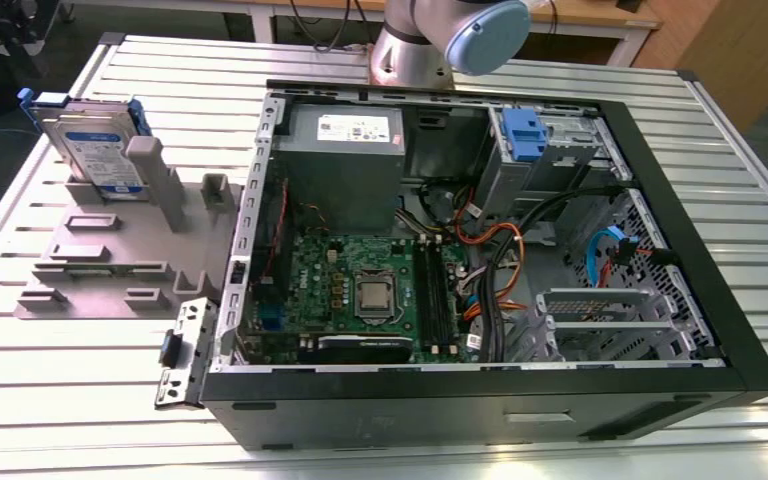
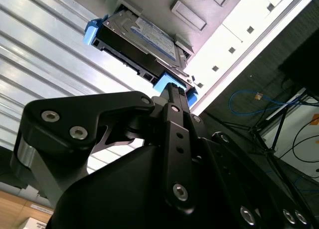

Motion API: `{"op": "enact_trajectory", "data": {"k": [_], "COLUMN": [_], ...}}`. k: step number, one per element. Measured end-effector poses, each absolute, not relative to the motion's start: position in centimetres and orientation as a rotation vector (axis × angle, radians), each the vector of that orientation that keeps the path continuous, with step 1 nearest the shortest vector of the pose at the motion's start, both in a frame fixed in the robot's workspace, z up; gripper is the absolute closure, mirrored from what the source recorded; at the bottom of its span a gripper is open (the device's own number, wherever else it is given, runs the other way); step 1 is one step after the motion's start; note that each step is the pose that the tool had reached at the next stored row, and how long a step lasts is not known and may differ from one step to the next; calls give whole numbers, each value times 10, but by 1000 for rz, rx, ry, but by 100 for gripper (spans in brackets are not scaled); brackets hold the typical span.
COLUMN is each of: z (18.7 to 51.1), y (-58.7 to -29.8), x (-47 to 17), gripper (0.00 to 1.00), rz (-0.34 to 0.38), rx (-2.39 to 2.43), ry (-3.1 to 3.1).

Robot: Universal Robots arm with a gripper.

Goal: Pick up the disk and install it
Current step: 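Pick up the disk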

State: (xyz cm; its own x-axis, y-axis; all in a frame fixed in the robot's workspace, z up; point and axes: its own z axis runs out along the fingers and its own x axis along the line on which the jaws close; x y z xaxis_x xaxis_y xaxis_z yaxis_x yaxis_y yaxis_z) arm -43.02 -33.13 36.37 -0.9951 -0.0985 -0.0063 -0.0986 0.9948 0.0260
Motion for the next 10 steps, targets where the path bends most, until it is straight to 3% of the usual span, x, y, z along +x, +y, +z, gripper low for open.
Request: {"op": "enact_trajectory", "data": {"k": [10], "z": [364], "y": [-331], "x": [-430], "gripper": [89], "rz": [42], "rx": [-245], "ry": [3127]}}
